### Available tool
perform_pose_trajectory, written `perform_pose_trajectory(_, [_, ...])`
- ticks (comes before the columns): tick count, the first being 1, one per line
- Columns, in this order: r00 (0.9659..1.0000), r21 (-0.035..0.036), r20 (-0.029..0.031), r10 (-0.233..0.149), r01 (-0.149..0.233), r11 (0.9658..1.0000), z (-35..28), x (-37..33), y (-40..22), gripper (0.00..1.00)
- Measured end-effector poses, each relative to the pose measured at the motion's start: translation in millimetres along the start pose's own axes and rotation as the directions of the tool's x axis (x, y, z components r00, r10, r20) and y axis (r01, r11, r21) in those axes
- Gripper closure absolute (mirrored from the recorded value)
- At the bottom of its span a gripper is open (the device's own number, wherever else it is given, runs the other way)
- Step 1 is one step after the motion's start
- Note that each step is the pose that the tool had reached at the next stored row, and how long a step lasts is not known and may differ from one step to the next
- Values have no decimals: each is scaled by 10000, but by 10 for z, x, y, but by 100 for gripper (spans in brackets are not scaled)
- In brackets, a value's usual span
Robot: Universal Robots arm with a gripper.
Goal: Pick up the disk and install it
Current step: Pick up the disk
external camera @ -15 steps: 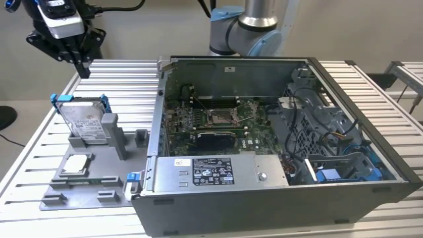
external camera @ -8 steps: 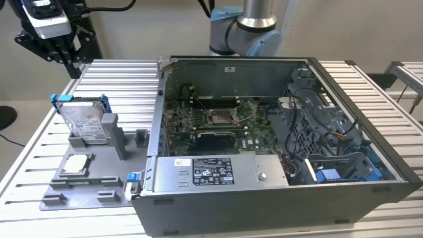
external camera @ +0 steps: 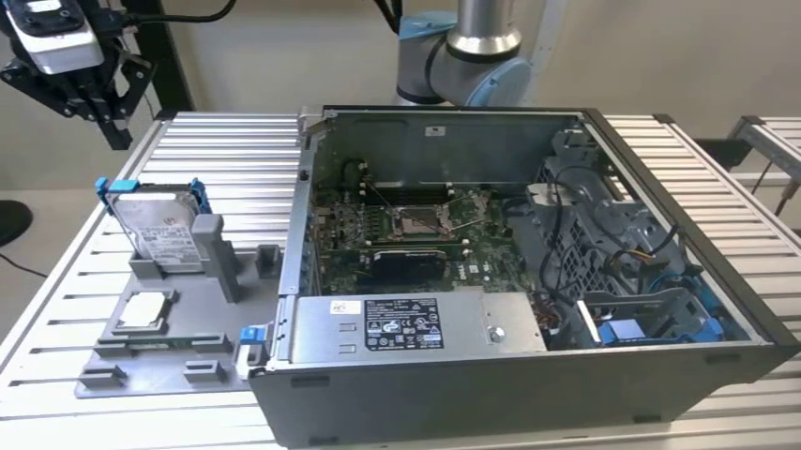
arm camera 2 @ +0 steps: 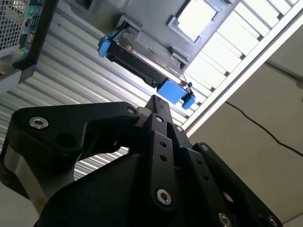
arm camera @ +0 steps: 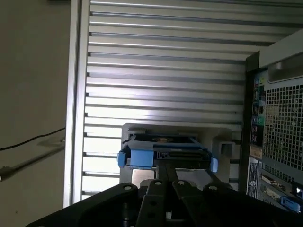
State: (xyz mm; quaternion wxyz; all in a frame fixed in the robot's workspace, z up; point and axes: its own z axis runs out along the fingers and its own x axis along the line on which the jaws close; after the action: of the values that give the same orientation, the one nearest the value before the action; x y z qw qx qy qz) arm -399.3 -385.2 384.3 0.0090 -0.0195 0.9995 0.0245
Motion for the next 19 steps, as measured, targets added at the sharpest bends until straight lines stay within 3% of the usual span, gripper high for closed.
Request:
perform_pose_trajectory(5, [10000,0,-1,-4,4,10000,1,85,-11,100])
perform_pose_trajectory(19, [10000,0,-1,-3,3,10000,0,118,-30,100])
